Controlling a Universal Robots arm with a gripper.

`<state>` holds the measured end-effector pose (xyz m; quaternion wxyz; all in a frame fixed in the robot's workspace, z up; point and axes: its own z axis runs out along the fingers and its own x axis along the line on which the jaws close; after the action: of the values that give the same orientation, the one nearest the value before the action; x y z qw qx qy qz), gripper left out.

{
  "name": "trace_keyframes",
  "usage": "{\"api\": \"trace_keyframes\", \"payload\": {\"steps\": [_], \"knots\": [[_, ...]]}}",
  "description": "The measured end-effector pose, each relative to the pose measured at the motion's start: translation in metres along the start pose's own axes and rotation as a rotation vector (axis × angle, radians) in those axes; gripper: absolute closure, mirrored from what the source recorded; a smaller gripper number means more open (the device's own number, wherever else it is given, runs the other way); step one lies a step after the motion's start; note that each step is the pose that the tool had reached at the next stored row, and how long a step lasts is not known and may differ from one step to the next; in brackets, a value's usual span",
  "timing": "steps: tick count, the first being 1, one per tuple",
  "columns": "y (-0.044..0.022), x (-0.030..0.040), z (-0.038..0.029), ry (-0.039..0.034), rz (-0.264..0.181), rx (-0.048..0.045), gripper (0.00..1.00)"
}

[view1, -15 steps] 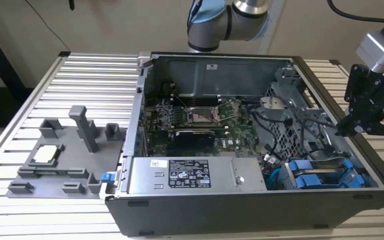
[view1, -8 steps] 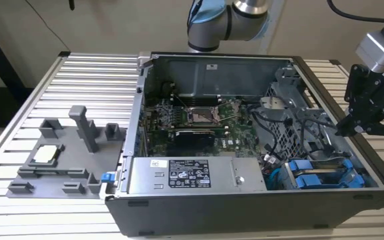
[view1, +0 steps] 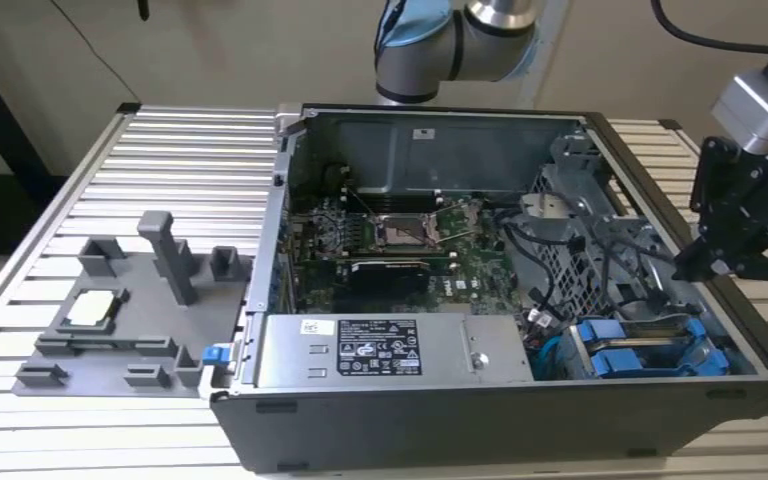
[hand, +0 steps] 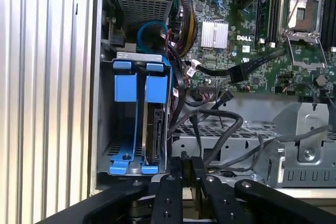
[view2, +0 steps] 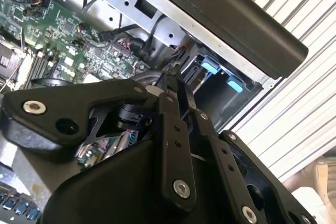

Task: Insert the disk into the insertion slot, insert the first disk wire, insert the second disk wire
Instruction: 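Insert the first disk wire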

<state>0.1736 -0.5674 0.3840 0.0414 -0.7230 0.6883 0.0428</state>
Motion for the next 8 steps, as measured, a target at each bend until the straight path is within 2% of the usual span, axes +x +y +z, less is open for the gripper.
{"api": "trace_keyframes", "payload": {"steps": [3,6,7,8], "knots": [[0.0005,0.0034,0.0003,0.0062,0.0,-0.0003,0.81],[0.0024,0.0057,0.0014,0.0182,0.0,-0.0009,0.81],[0.0041,0.0074,0.0027,0.0259,0.0,-0.0013,0.81],[0.0065,0.008,0.0049,0.028,0.0,-0.0014,0.81]]}}
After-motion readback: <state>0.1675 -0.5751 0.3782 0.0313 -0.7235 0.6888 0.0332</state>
